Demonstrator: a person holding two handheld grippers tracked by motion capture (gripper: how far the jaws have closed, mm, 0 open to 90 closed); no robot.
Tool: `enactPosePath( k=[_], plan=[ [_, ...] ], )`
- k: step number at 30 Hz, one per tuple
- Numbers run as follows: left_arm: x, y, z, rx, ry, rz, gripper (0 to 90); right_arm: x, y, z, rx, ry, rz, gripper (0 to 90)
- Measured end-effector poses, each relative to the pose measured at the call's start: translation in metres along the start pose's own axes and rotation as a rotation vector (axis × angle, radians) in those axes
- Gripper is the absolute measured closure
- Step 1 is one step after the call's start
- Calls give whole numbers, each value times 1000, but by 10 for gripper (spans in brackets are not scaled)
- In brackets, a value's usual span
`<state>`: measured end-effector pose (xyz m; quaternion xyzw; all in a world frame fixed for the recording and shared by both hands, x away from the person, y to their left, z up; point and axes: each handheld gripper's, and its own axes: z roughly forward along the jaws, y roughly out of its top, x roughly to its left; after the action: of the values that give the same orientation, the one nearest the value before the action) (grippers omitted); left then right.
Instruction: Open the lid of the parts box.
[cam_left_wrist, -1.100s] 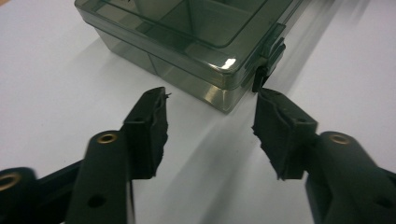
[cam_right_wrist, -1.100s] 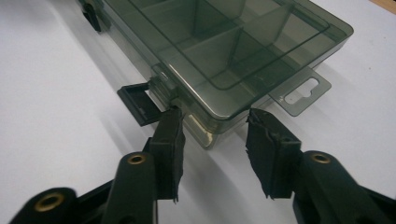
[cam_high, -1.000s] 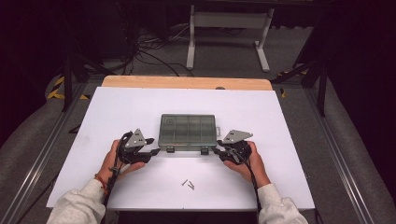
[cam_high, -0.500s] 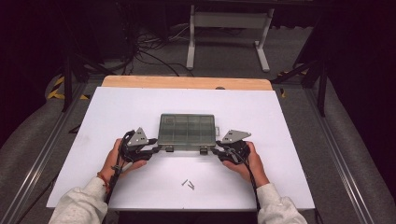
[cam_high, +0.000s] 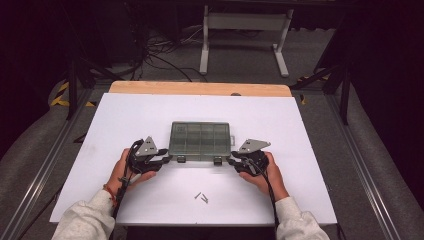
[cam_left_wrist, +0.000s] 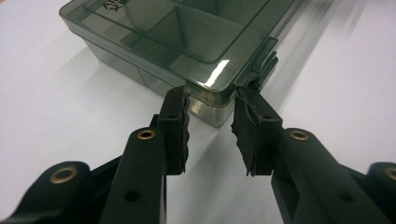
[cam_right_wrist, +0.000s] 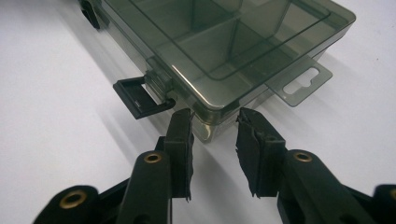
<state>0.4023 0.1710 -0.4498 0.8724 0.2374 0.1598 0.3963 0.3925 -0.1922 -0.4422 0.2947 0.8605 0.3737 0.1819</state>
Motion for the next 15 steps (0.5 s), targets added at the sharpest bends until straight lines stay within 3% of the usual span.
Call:
enactPosePath(
  k=[10, 13, 15],
  plan=[
    [1, -1, -3, -3, -3, 0, 777, 0, 0, -2, -3, -19, -11, 706],
    [2, 0, -2, -8, 1, -7, 757, -1, 0, -1, 7, -13, -11, 699],
    [2, -1, 0, 1, -1, -17, 681, -1, 0, 1, 9, -11, -12, 690]
  ],
)
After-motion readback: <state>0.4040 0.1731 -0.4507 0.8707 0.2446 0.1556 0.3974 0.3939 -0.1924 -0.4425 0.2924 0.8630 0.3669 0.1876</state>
